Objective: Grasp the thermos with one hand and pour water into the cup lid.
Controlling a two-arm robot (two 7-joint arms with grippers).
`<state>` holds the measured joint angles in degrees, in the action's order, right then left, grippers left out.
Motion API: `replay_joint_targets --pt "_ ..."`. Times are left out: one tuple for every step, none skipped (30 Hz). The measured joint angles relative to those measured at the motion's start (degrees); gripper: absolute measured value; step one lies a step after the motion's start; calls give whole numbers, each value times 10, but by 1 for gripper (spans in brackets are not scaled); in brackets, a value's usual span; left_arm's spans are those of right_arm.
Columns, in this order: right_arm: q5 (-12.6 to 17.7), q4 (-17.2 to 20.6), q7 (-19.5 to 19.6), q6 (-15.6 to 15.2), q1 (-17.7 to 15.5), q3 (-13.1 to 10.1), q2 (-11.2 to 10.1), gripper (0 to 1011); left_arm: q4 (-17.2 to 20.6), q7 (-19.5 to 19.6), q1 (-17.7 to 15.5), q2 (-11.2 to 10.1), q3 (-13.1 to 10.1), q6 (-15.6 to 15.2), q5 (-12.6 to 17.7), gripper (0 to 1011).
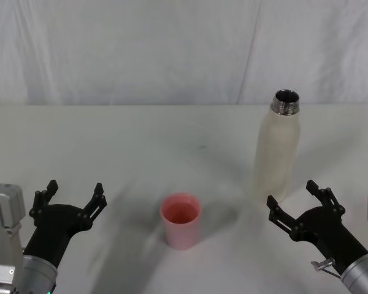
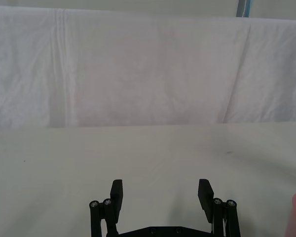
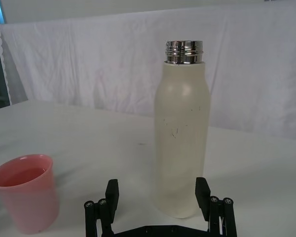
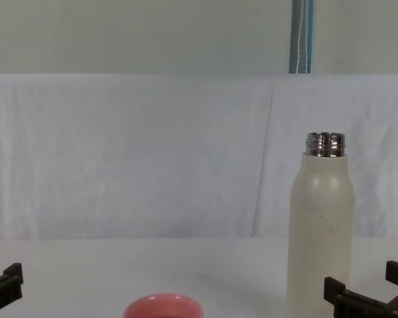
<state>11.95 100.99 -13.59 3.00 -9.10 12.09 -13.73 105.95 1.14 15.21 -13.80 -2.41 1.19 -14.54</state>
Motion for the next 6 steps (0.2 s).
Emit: replay_joint_targets --pt "0 0 0 0 0 0 0 1000 0 0 0 0 0 0 0 1001" --pt "0 0 0 0 0 0 0 1000 0 0 0 0 0 0 0 1001" --pt "0 0 0 0 0 0 0 1000 0 0 0 0 0 0 0 1001" --pt "0 0 0 0 0 0 0 1000 0 0 0 0 0 0 0 1001" --pt "0 0 0 0 0 0 0 1000 0 0 0 0 0 0 0 1001" --pt "0 0 0 0 0 0 0 1000 0 0 0 0 0 0 0 1001"
